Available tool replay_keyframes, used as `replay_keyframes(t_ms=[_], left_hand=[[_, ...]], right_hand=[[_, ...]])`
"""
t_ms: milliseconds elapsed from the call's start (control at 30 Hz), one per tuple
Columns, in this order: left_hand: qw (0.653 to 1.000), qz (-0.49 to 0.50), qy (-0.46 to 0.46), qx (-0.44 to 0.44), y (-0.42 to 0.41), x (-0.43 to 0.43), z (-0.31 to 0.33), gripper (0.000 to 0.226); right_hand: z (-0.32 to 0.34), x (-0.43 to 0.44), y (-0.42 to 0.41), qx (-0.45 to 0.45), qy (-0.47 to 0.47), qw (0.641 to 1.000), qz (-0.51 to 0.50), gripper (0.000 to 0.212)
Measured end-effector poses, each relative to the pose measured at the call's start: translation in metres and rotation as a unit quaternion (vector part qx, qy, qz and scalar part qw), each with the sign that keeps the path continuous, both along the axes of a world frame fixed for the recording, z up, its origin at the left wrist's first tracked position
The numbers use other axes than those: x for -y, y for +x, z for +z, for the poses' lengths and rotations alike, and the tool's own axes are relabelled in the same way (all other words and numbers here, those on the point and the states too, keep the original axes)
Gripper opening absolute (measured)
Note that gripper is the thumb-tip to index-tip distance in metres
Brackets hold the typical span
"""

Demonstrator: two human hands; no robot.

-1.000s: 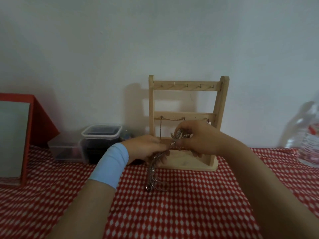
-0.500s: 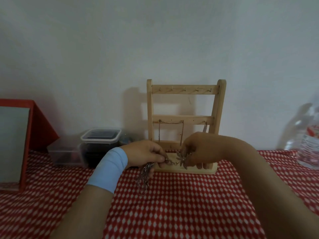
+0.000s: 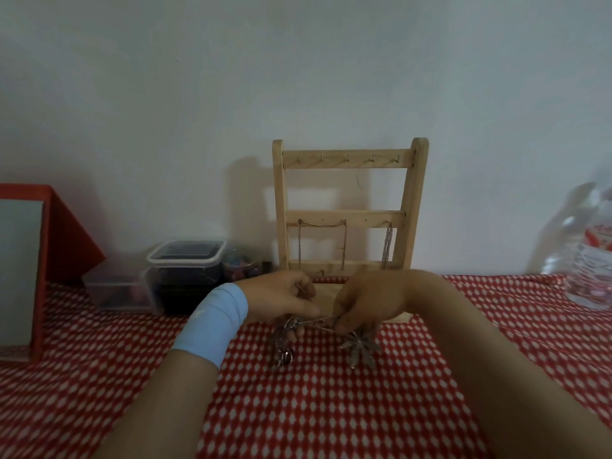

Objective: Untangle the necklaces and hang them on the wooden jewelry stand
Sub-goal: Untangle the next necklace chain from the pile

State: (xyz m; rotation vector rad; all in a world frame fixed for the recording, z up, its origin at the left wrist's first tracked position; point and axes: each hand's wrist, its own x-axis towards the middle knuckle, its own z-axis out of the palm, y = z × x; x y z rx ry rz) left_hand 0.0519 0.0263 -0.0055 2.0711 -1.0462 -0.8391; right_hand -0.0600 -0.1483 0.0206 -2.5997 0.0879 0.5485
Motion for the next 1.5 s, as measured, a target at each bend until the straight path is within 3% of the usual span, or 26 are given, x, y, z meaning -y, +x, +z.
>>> replay_keyframes(t_ms=[67,167,233,333,467,567,700,800,867,1067,1300,1367,1500], left_hand=[[0.996,-0.053,0.072,-0.025,-0.001,-0.006,0.004,0.028],[0.978,-0.098,0.179,0.046,-0.008,-0.006,0.012,0.034],[0.974,-0.089,0.195,0.069,-0.006,-0.006,0.013,0.028],[0.974,-0.071,0.187,0.103,-0.004,-0.007,0.01,0.023],[0.983,-0.053,0.124,0.121,-0.004,-0.003,0.009,0.029],[0.99,-0.033,0.074,0.117,-0.004,-0.003,0.009,0.029],[0.99,0.046,-0.062,-0.121,-0.003,-0.007,0.009,0.025],[0.967,0.072,-0.148,-0.193,-0.007,-0.008,0.016,0.024],[0.964,0.064,-0.158,-0.204,-0.008,-0.01,0.024,0.029],[0.995,0.08,-0.062,0.001,-0.009,-0.022,0.044,0.023],[0.991,0.117,-0.063,0.035,-0.009,-0.031,0.054,0.021],[0.984,0.14,-0.104,0.046,-0.008,-0.03,0.054,0.021],[0.954,0.18,-0.239,-0.028,-0.01,-0.028,0.057,0.019]], right_hand=[[0.004,0.002,-0.003,-0.075,-0.001,0.997,-0.017,0.009],[0.005,0.002,-0.006,-0.128,-0.085,0.987,-0.04,0.018],[0.004,0.001,-0.008,-0.153,-0.143,0.977,-0.049,0.036],[0.006,0.001,-0.012,-0.128,-0.168,0.977,-0.03,0.04],[0.013,-0.014,-0.008,-0.012,-0.16,0.985,0.058,0.059],[0.007,-0.021,-0.001,0.058,-0.077,0.994,0.052,0.059],[-0.006,-0.014,0.004,0.127,0.144,0.981,-0.026,0.048],[-0.011,-0.011,0.008,0.162,0.269,0.946,-0.084,0.044],[-0.011,-0.009,0.009,0.164,0.315,0.931,-0.091,0.038],[-0.001,0.0,0.001,0.151,0.314,0.934,-0.081,0.018],[0.001,0.002,0.0,0.147,0.305,0.938,-0.078,0.02],[0.002,0.003,-0.001,0.132,0.289,0.946,-0.068,0.018],[0.009,0.006,-0.006,0.065,0.227,0.972,-0.023,0.023]])
